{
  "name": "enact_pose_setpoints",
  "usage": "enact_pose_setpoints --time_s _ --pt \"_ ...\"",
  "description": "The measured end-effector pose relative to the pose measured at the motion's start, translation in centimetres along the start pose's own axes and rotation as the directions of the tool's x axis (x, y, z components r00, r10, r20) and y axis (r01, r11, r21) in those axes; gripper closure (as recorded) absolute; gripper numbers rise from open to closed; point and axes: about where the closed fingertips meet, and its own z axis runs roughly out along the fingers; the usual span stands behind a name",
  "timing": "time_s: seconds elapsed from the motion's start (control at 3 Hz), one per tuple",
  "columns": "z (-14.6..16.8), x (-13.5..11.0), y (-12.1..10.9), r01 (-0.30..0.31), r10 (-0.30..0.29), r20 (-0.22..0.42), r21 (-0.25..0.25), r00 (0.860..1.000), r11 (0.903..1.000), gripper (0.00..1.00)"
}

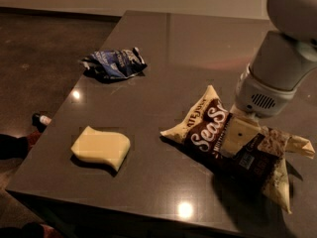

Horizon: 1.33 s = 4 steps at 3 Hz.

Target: Move brown chip bag near blue chip bag

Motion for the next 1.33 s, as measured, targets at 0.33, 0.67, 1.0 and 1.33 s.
enact_pose_setpoints --time_s 0.33,0.67,1.0,1.33 --pt "-0.4 -1.3 -0.8 -0.004 0.004 0.019 -0.018 1.0 0.9998 0.59" --pt "-1.6 -4.0 -2.2 0.023 -0.022 0.054 -0.019 0.998 0.9995 0.83" --pt "-2.9 -7.3 -4.0 0.056 -0.054 0.093 -0.012 0.994 0.9984 1.0" --pt "-3.6 -11.2 -5.6 0.087 -0.084 0.138 -0.015 0.987 0.9961 1.0"
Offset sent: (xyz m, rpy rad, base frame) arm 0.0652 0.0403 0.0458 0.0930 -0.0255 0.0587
